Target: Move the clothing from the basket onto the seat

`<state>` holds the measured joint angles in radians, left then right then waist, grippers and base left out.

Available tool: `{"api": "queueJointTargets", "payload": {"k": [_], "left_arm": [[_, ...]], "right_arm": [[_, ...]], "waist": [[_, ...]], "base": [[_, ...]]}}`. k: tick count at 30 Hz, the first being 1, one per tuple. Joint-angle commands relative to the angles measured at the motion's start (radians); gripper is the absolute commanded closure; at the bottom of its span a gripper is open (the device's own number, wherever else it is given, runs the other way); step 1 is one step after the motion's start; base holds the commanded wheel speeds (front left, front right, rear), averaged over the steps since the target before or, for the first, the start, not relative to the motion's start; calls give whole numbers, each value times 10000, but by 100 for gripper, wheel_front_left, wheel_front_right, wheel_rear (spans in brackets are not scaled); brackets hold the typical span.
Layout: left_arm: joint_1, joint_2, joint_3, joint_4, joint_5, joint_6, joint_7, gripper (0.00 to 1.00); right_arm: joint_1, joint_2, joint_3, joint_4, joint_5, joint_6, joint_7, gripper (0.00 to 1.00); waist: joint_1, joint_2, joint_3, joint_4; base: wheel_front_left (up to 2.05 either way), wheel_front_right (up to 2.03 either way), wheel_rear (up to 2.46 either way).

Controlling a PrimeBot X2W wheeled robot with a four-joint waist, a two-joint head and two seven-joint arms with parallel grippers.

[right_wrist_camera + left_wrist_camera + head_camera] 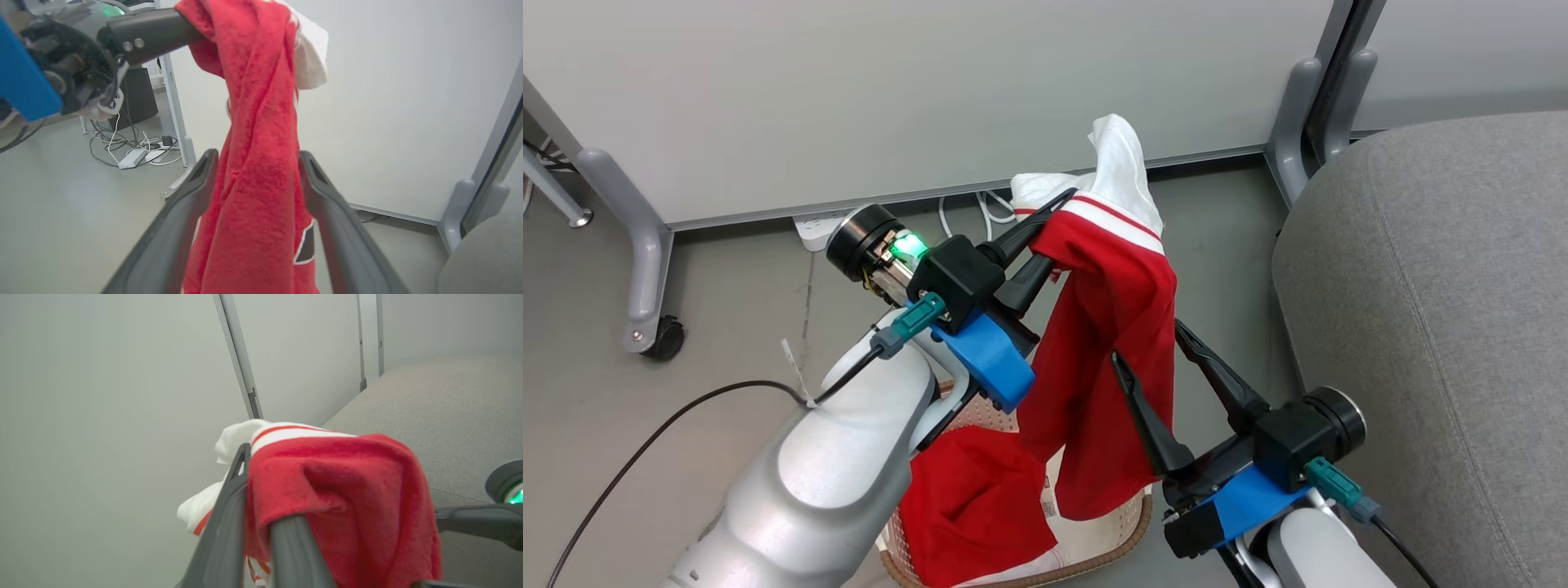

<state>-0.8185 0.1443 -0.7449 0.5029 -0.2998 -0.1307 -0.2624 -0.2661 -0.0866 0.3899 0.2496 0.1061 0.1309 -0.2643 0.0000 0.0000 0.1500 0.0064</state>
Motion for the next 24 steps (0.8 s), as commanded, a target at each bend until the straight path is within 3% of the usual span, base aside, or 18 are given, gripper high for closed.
{"api": "queueJointTargets", "payload": {"k": [1, 15, 16, 24], "left_arm": [[-31, 3, 46, -2, 3, 6, -38, 100], [-133, -149, -124, 32, -59, 5, -38, 100], [-158, -156, -141, 36, -56, 5, -38, 100], [-120, -149, -169, 60, -81, 5, -38, 100]], "right_arm": [[-214, -59, 91, 64, 71, -3, -3, 0], [-1688, 211, 648, 1686, 81, -3, -3, 0], [-1814, 249, 622, 1851, 136, -3, -3, 100], [-1952, 326, 574, 2054, 84, -3, -3, 100]], "waist": [[0, 0, 9, 12], [0, 0, 75, 106], [0, 0, 87, 121], [0, 0, 79, 127]], "base": [[0, 0, 0], [0, 0, 0], [0, 0, 0], [0, 0, 0]]}}
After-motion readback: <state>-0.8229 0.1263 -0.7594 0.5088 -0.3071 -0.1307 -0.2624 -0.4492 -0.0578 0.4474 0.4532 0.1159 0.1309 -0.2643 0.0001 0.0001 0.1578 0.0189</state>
